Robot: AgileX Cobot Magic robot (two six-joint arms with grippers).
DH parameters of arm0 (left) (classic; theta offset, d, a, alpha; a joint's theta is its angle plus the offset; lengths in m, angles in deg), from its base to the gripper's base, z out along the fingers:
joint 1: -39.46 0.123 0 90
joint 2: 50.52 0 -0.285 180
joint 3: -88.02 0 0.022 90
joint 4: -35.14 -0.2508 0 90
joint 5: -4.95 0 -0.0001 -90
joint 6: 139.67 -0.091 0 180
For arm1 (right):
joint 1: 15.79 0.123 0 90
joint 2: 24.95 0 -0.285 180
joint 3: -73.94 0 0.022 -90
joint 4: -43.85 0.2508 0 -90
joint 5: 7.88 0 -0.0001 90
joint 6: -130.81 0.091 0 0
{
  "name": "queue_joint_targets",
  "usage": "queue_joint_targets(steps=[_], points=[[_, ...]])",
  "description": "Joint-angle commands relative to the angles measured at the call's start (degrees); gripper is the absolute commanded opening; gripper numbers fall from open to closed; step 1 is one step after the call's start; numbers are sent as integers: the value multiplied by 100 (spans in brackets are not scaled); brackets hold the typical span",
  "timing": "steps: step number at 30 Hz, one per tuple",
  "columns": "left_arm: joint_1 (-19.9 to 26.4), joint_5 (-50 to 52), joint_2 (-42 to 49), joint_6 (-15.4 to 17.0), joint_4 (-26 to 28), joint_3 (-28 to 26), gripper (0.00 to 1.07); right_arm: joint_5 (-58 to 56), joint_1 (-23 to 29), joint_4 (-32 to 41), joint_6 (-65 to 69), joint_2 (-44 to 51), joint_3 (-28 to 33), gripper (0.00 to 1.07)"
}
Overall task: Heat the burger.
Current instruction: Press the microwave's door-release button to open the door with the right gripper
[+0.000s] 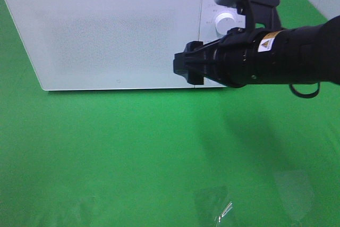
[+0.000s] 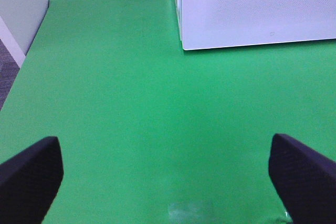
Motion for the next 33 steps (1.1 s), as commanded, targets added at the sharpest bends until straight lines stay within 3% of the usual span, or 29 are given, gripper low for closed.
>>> queue_joint_targets(steps=[1, 11, 19, 24, 33], points=[[-29, 40, 103, 0, 6, 23, 100, -602, -149, -390, -212, 384, 0, 73], [-29, 40, 103, 0, 6, 23, 100, -2573, -235, -1988, 0, 2045, 0, 73], [-29, 40, 103, 0, 6, 23, 100, -3610, -235, -1982, 17, 2704, 0, 73], [-29, 40, 103, 0, 6, 23, 100, -4377, -229, -1982, 11, 3214, 0, 78], [-29, 40, 103, 0, 6, 23, 100, -5495, -229, -1977, 17, 4085, 172, 76]])
